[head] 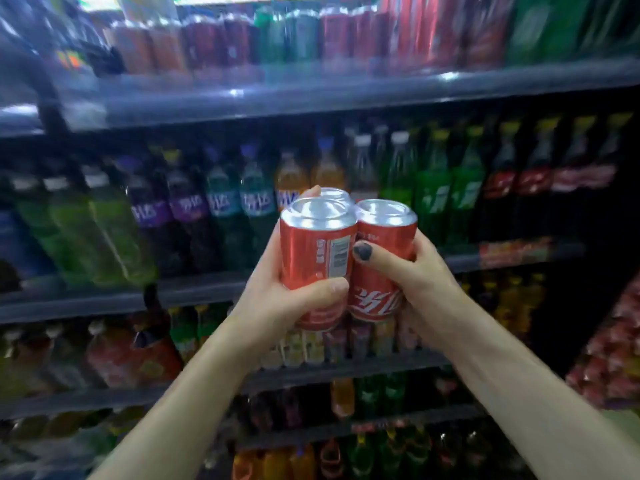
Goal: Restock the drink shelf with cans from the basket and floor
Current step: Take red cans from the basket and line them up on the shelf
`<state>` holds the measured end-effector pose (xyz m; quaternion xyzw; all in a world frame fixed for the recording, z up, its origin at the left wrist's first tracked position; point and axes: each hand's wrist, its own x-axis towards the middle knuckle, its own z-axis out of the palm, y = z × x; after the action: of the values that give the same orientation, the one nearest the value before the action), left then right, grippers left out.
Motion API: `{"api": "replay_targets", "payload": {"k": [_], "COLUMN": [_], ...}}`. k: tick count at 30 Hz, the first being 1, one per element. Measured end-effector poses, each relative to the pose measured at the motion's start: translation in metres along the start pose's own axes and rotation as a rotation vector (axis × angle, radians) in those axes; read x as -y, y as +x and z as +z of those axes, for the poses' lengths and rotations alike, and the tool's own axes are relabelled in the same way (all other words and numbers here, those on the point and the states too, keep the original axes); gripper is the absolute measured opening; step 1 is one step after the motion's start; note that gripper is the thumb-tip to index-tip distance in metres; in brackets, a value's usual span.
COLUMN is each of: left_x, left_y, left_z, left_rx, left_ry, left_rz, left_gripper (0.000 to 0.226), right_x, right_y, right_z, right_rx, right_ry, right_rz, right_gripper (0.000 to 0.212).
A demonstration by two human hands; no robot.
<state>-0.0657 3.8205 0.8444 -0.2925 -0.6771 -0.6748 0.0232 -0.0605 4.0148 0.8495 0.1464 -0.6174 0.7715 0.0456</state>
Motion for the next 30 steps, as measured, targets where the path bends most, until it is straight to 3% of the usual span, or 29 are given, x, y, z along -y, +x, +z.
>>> {"api": "replay_targets", "payload": {"k": [3, 7, 11, 20, 25, 30], "left_x": [-0.047, -0.09, -0.115, -0.133, -0.136, -0.132], "left_y": [0.037, 0.083, 0.123, 0.216, 0.266, 0.294], "left_z": [0.007, 0.015, 0.019, -0.019, -0.048, -0.07], "left_rx": [-0.017, -0.096, -0.065, -0.026, 0.043, 0.099], "left_ry": [0.02, 0.05, 0.077, 0.202, 0.21, 0.164], "left_rz": [0.093, 0.166, 0.198, 0.194, 0.147, 0.079], "left_gripper": [0.092, 0.071, 0.078, 0.1, 0.076, 0.08], "right_x": [0.058, 0.117, 0.157, 0.193, 0.196, 0.193], "right_y": [0.019, 0.047, 0.075, 0.163, 0.213, 0.246], "right_z": [-0.002, -0.01, -0.024, -0.026, -0.021, -0.008], "right_rx": [0.013, 0.021, 0.11, 0.177, 0.152, 0.097], "right_ry": [-0.017, -0.051, -0.108, -0.105, -0.094, -0.164], "right_rz": [-0.104, -0.21, -0.252, -0.245, -0.228, -0.184], "right_gripper": [0.066, 0.057, 0.06, 0.044, 0.05, 0.059]}}
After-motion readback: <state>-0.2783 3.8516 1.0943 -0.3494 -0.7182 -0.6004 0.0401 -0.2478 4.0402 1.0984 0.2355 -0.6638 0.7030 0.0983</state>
